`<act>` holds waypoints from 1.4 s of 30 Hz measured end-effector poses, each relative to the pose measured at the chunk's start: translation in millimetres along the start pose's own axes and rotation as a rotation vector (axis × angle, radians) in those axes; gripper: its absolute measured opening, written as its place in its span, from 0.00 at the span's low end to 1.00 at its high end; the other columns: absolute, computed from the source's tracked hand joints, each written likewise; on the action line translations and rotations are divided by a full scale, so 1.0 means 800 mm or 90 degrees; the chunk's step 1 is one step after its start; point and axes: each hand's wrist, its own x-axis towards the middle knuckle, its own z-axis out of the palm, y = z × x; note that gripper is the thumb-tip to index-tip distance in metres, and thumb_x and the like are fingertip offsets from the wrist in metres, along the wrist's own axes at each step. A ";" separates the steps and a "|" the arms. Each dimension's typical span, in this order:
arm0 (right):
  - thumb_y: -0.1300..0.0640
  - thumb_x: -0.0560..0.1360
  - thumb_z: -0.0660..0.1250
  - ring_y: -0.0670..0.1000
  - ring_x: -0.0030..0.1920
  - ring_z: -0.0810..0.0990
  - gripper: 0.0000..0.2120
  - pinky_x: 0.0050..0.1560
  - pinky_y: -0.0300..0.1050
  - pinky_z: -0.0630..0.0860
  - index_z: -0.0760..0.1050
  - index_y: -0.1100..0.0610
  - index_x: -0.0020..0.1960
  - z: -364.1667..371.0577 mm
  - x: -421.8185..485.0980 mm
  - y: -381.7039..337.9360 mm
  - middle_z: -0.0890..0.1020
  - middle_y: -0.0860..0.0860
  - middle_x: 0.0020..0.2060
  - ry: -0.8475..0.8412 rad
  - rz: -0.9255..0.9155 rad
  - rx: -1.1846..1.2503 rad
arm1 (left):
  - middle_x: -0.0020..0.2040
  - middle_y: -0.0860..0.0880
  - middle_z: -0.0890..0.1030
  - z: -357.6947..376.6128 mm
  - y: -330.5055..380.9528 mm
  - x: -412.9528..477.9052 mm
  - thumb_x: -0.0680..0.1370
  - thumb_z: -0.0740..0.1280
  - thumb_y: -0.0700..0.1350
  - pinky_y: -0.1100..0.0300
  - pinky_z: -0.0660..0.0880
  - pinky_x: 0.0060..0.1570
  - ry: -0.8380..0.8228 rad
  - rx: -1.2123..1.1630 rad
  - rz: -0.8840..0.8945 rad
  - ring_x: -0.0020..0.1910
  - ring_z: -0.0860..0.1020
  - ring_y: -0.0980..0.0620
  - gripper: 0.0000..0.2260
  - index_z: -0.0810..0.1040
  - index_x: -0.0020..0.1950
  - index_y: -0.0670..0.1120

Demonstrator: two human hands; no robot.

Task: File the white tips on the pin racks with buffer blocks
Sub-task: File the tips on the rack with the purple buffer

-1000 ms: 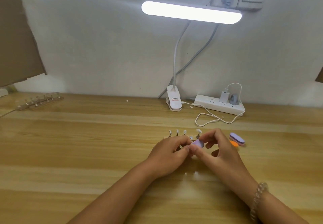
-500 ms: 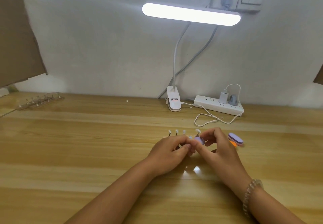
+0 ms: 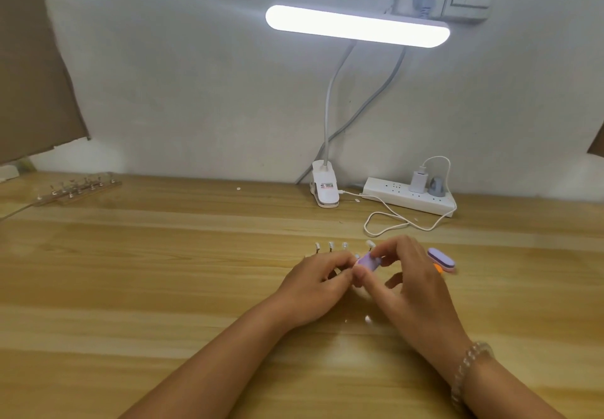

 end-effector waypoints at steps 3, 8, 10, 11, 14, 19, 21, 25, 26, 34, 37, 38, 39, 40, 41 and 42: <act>0.55 0.70 0.75 0.46 0.48 0.77 0.12 0.38 0.35 0.75 0.74 0.53 0.48 0.003 -0.004 -0.003 0.76 0.45 0.44 -0.032 -0.029 0.015 | 0.34 0.60 0.76 -0.001 -0.004 0.002 0.81 0.63 0.42 0.47 0.74 0.45 0.009 -0.006 -0.009 0.36 0.73 0.57 0.09 0.79 0.45 0.52; 0.55 0.73 0.73 0.43 0.50 0.78 0.09 0.39 0.31 0.73 0.75 0.53 0.48 0.000 0.006 0.009 0.79 0.46 0.46 -0.005 0.117 0.086 | 0.42 0.60 0.82 0.001 -0.001 -0.001 0.80 0.62 0.46 0.53 0.76 0.47 -0.011 -0.012 0.006 0.41 0.78 0.62 0.08 0.81 0.47 0.55; 0.56 0.72 0.74 0.43 0.50 0.79 0.08 0.39 0.31 0.75 0.76 0.52 0.48 -0.001 0.004 0.009 0.79 0.47 0.46 0.022 0.093 0.099 | 0.44 0.58 0.82 0.001 -0.002 0.000 0.82 0.63 0.42 0.53 0.76 0.48 -0.001 -0.027 0.005 0.44 0.79 0.60 0.08 0.81 0.49 0.50; 0.56 0.72 0.74 0.43 0.50 0.79 0.07 0.40 0.32 0.75 0.76 0.51 0.47 -0.002 0.004 0.009 0.80 0.47 0.46 0.029 0.100 0.116 | 0.45 0.57 0.82 0.001 -0.003 0.000 0.82 0.63 0.41 0.52 0.76 0.48 0.002 -0.030 0.003 0.45 0.79 0.59 0.09 0.81 0.49 0.49; 0.55 0.74 0.72 0.43 0.51 0.81 0.08 0.48 0.41 0.78 0.76 0.53 0.50 -0.002 0.007 0.012 0.84 0.48 0.47 -0.006 0.192 0.202 | 0.45 0.57 0.83 0.000 -0.003 0.001 0.83 0.62 0.41 0.51 0.76 0.49 0.005 -0.031 0.002 0.45 0.80 0.57 0.10 0.81 0.48 0.51; 0.55 0.73 0.73 0.49 0.49 0.82 0.08 0.54 0.60 0.79 0.79 0.51 0.52 -0.003 0.009 0.016 0.81 0.52 0.49 -0.025 0.243 0.246 | 0.49 0.51 0.84 0.001 -0.003 0.000 0.83 0.62 0.41 0.47 0.77 0.48 0.012 -0.051 0.002 0.49 0.80 0.46 0.09 0.81 0.50 0.48; 0.56 0.73 0.74 0.52 0.45 0.80 0.05 0.50 0.59 0.79 0.79 0.51 0.47 -0.004 0.008 0.016 0.78 0.53 0.46 -0.005 0.222 0.210 | 0.49 0.50 0.84 0.001 -0.004 0.002 0.83 0.62 0.42 0.46 0.77 0.48 0.011 -0.055 0.004 0.50 0.80 0.43 0.08 0.81 0.50 0.47; 0.59 0.73 0.74 0.46 0.42 0.78 0.08 0.39 0.37 0.75 0.75 0.53 0.45 0.000 0.003 0.007 0.76 0.49 0.44 0.027 0.094 0.108 | 0.45 0.55 0.83 0.003 -0.005 0.001 0.79 0.62 0.48 0.45 0.78 0.48 -0.002 -0.029 0.005 0.43 0.79 0.51 0.09 0.81 0.49 0.51; 0.60 0.72 0.74 0.45 0.43 0.78 0.09 0.37 0.35 0.74 0.74 0.53 0.46 0.002 0.002 0.004 0.76 0.48 0.45 0.016 0.061 0.092 | 0.44 0.56 0.82 0.003 -0.006 0.001 0.79 0.62 0.49 0.45 0.78 0.48 -0.005 -0.015 0.004 0.41 0.78 0.52 0.09 0.82 0.50 0.51; 0.66 0.74 0.71 0.46 0.48 0.81 0.13 0.39 0.38 0.79 0.77 0.55 0.55 -0.002 -0.005 -0.003 0.78 0.44 0.57 -0.056 -0.033 0.100 | 0.45 0.46 0.82 0.000 -0.008 0.005 0.83 0.62 0.40 0.53 0.75 0.42 0.036 -0.047 -0.006 0.34 0.76 0.54 0.09 0.82 0.55 0.47; 0.64 0.74 0.71 0.46 0.48 0.81 0.13 0.38 0.38 0.79 0.77 0.54 0.56 -0.003 -0.005 -0.003 0.79 0.43 0.55 -0.076 -0.050 0.087 | 0.43 0.50 0.82 0.000 -0.009 0.005 0.82 0.62 0.41 0.54 0.76 0.42 0.040 -0.055 -0.010 0.34 0.76 0.55 0.09 0.82 0.55 0.47; 0.63 0.74 0.72 0.46 0.48 0.81 0.12 0.37 0.40 0.79 0.77 0.53 0.55 -0.002 -0.004 -0.001 0.79 0.43 0.54 -0.070 -0.031 0.098 | 0.42 0.53 0.81 0.000 -0.009 0.005 0.82 0.62 0.40 0.55 0.76 0.42 0.035 -0.047 -0.006 0.33 0.76 0.55 0.09 0.82 0.54 0.47; 0.62 0.74 0.72 0.45 0.47 0.81 0.11 0.37 0.42 0.79 0.76 0.52 0.54 -0.002 -0.002 0.001 0.79 0.43 0.52 -0.060 0.006 0.114 | 0.40 0.56 0.81 0.000 -0.009 0.004 0.82 0.63 0.40 0.54 0.76 0.43 0.026 -0.030 -0.001 0.33 0.76 0.56 0.09 0.82 0.53 0.47; 0.61 0.74 0.72 0.45 0.47 0.81 0.10 0.38 0.45 0.80 0.76 0.51 0.53 -0.002 0.000 0.004 0.79 0.43 0.51 -0.055 0.056 0.134 | 0.40 0.58 0.80 0.001 -0.009 0.004 0.82 0.63 0.41 0.53 0.76 0.44 0.015 -0.009 0.005 0.33 0.75 0.57 0.08 0.82 0.52 0.47; 0.60 0.74 0.72 0.44 0.47 0.80 0.10 0.40 0.47 0.80 0.75 0.51 0.52 -0.002 0.003 0.007 0.79 0.44 0.51 -0.057 0.099 0.147 | 0.39 0.59 0.80 0.001 -0.009 0.003 0.82 0.63 0.41 0.51 0.76 0.45 0.006 0.008 0.009 0.34 0.75 0.57 0.07 0.82 0.50 0.48; 0.59 0.74 0.72 0.45 0.46 0.80 0.10 0.40 0.47 0.80 0.75 0.51 0.52 -0.002 0.003 0.009 0.79 0.44 0.51 -0.055 0.118 0.149 | 0.39 0.59 0.80 0.001 -0.009 0.003 0.82 0.64 0.42 0.49 0.76 0.46 0.000 0.017 0.011 0.34 0.75 0.56 0.07 0.81 0.49 0.48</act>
